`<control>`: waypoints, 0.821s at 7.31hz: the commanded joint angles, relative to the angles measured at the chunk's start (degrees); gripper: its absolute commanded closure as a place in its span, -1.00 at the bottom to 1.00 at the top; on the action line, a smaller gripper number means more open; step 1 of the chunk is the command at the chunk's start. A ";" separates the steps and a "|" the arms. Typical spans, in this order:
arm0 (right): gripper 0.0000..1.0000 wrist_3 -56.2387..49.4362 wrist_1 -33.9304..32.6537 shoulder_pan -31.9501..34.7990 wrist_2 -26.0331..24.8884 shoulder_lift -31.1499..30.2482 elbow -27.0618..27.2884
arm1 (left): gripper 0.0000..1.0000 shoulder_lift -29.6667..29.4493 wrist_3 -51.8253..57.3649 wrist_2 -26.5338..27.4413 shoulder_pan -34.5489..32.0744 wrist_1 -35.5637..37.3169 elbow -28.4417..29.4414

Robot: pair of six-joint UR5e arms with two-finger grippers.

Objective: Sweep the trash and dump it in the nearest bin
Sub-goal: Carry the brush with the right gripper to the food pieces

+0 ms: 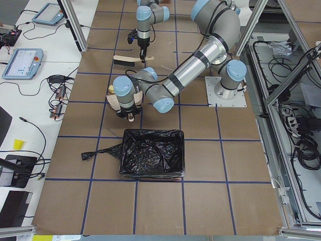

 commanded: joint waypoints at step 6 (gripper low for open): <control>0.74 1.37 -0.15 0.73 0.39 8.58 -10.38 | 1.00 -0.09 0.07 0.09 0.00 0.00 -0.16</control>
